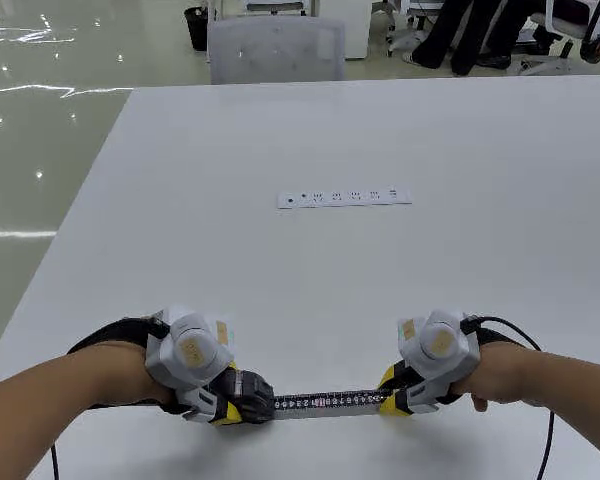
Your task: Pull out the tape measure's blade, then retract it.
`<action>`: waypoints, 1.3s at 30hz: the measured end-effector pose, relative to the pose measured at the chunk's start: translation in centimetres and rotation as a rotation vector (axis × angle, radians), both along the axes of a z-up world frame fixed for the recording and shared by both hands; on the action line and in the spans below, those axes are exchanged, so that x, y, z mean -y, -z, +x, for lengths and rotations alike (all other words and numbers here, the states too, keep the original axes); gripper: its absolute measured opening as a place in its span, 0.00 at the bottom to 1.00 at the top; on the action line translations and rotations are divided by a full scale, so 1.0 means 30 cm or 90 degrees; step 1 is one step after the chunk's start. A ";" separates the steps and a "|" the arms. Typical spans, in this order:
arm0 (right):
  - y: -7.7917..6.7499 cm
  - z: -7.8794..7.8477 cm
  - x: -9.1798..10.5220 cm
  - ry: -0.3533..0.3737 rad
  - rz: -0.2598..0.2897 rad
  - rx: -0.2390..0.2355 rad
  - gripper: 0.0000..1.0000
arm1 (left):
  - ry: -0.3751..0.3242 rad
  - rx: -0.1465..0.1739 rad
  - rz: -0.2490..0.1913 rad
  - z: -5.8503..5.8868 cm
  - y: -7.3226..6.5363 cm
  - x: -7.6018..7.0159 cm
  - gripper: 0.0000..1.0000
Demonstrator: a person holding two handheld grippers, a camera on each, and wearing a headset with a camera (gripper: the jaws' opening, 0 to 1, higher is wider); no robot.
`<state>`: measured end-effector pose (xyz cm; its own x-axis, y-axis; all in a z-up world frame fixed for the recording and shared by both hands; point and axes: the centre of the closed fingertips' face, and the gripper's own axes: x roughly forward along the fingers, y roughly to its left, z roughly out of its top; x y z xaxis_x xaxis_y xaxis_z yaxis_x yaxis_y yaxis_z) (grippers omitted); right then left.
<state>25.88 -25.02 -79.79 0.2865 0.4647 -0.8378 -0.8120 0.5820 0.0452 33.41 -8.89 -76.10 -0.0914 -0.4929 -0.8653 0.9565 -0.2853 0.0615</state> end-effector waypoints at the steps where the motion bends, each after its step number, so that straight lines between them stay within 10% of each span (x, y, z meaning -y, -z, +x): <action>1: 0.001 -0.001 0.002 -0.001 -0.001 0.001 0.13 | -0.001 -0.001 0.000 0.000 0.000 0.000 0.32; 39: -0.003 -0.045 0.101 0.012 -0.015 -0.008 0.13 | -0.005 -0.001 0.004 -0.001 0.000 -0.001 0.32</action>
<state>24.53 -28.05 -79.71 0.2843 0.4400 -0.8518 -0.8003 0.5981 0.0419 33.39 -8.85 -76.11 -0.0886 -0.4875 -0.8686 0.9586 -0.2785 0.0585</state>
